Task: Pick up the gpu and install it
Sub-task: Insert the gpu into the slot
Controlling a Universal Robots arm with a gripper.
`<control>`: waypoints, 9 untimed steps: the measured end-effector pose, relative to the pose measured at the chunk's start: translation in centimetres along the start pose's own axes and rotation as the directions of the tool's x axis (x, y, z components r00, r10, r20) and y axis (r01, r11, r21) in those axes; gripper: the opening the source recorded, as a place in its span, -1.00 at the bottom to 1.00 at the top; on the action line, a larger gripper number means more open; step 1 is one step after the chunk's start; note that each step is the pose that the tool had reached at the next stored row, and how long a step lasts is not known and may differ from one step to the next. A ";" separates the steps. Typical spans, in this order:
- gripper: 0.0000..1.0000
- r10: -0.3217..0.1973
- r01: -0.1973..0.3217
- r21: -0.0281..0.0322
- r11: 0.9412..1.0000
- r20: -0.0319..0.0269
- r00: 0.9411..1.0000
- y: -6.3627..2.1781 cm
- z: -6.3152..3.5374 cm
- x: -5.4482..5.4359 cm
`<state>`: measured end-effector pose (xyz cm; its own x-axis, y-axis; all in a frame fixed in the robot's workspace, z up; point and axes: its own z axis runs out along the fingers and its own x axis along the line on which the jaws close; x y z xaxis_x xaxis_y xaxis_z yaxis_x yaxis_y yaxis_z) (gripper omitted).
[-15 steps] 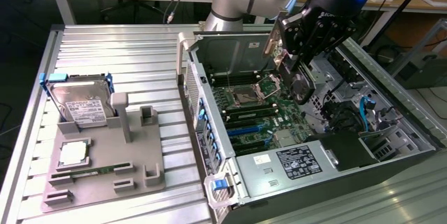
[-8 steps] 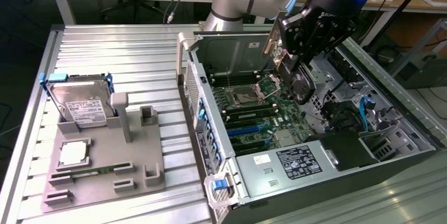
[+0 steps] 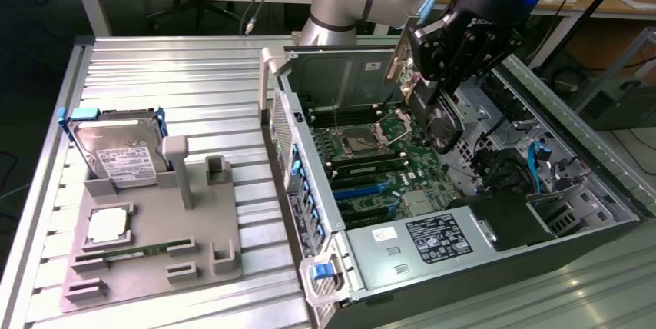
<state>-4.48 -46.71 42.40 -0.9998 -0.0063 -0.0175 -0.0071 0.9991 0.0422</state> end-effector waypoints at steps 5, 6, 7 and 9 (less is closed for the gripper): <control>-0.47 -0.009 0.009 0.000 1.000 0.000 1.000 0.00 0.00 0.0; -0.47 -0.010 0.010 0.000 1.000 0.000 1.000 0.00 0.00 0.0; -0.47 -0.012 0.012 0.000 1.000 -0.001 1.000 0.00 0.00 0.0; -0.47 -0.016 0.016 0.000 1.000 -0.001 1.000 0.00 0.00 0.0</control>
<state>-4.49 -46.71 42.40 -0.9996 -0.0222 -0.0175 -0.0229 0.9988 0.0422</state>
